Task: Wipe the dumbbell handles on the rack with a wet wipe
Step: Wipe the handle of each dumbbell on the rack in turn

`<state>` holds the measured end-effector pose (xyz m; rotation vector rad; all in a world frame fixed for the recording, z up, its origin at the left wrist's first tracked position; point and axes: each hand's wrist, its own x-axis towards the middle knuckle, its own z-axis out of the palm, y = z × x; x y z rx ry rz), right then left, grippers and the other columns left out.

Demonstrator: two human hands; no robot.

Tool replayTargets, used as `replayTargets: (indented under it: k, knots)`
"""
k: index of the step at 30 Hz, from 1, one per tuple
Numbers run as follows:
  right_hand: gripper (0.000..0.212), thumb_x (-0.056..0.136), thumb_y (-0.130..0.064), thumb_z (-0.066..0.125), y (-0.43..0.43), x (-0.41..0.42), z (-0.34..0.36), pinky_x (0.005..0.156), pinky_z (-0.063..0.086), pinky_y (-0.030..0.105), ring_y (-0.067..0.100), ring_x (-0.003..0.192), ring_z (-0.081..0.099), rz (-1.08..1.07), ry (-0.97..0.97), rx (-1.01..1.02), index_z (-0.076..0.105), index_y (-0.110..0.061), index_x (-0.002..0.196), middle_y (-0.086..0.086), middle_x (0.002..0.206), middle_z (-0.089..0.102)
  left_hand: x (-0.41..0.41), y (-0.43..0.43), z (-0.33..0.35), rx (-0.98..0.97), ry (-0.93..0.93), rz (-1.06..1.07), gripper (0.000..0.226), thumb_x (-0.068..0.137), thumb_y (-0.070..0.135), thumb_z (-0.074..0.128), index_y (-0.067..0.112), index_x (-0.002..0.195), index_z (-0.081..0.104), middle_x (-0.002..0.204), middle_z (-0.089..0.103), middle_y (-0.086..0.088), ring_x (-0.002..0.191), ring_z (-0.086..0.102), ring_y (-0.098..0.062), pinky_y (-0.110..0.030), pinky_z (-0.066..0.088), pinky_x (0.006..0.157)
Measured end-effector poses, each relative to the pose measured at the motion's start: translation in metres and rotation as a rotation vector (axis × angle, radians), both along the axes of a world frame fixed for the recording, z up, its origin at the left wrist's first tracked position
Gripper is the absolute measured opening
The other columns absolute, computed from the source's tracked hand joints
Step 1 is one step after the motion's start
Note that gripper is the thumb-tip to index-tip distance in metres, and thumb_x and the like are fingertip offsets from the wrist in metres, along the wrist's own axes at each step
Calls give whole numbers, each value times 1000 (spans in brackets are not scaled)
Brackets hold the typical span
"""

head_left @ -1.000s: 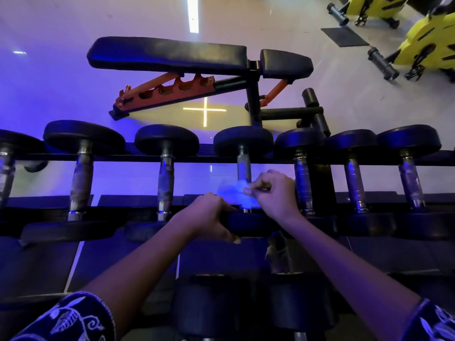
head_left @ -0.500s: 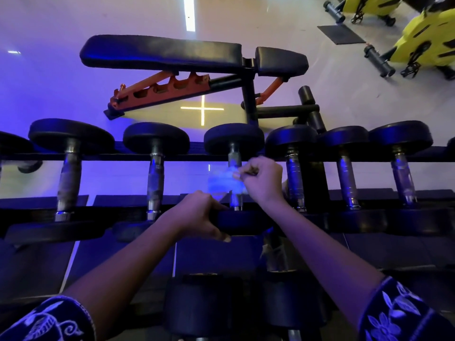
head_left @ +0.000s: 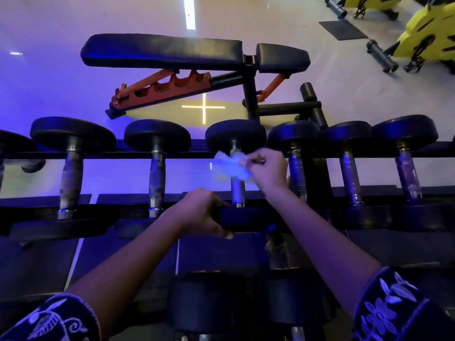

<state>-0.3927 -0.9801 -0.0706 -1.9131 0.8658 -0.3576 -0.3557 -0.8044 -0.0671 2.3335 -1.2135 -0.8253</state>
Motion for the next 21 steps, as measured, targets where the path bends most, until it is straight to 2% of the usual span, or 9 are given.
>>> replayTargets:
  k: [2, 3, 5, 7, 9, 12, 16, 19, 21]
  knots:
    - [23, 82, 3, 54, -6, 20, -4, 67, 49, 24, 17, 73, 61, -109, -36, 359, 67, -15, 76, 2, 75, 66, -1, 1, 1, 2, 13, 2, 61, 63, 47, 87, 33, 120, 69, 67, 65, 12, 69, 58, -1, -23, 44, 65]
    - [29, 84, 6, 44, -6, 22, -8, 63, 50, 27, 21, 70, 61, -141, -44, 568, 64, -13, 75, 5, 73, 65, -1, 0, 2, 8, 10, 3, 61, 63, 47, 87, 34, 120, 69, 69, 66, 11, 73, 60, -4, -23, 44, 66]
    - [39, 89, 6, 30, 2, 7, -10, 54, 49, 25, 18, 49, 60, -74, 4, 848, 59, -6, 65, 7, 53, 60, -1, 0, 3, 9, -5, -3, 60, 63, 47, 86, 35, 119, 69, 64, 61, 14, 74, 59, -6, -23, 42, 65]
    - [49, 85, 7, 22, 5, -11, -6, 42, 42, 18, 14, 31, 50, -4, 53, 992, 53, -4, 49, 5, 36, 48, 0, 1, 1, -9, -4, -5, 59, 63, 47, 86, 35, 118, 70, 65, 63, 12, 74, 60, -6, -23, 41, 65]
    - [46, 80, 6, 24, 2, -11, -1, 40, 43, 16, 15, 32, 50, 17, 21, 1057, 56, -1, 48, 8, 38, 49, 0, 1, -1, -14, 10, -3, 57, 63, 47, 86, 34, 116, 71, 75, 71, 8, 76, 62, -6, -24, 44, 66]
    - [51, 91, -4, 26, -3, 16, 2, 61, 56, 42, 26, 54, 61, -73, -89, 1126, 66, -2, 60, 16, 60, 61, 1, 1, -3, -5, 25, 13, 56, 62, 47, 86, 33, 114, 72, 74, 69, 10, 73, 61, -3, -21, 43, 64]
    - [35, 94, -14, 29, 1, 23, -10, 65, 55, 38, 27, 71, 61, -56, -42, 1103, 61, -6, 83, 12, 79, 63, 1, 1, -1, -10, 29, 3, 56, 63, 46, 86, 32, 116, 71, 67, 62, 14, 70, 58, -2, -19, 39, 62]
    - [35, 89, -5, 30, -3, -5, -21, 64, 51, 34, 26, 60, 64, 88, 37, 1027, 62, 2, 76, 15, 64, 65, 2, 1, -2, -13, 21, -12, 57, 64, 47, 85, 33, 118, 70, 72, 66, 12, 76, 60, -3, -21, 41, 65]
    - [15, 78, -7, 48, -7, -8, -14, 65, 42, 35, 26, 54, 57, 170, 74, 999, 58, 2, 71, 14, 56, 59, 3, 0, -4, -16, 21, -6, 57, 64, 47, 85, 32, 117, 70, 77, 70, 10, 78, 61, -5, -23, 46, 67]
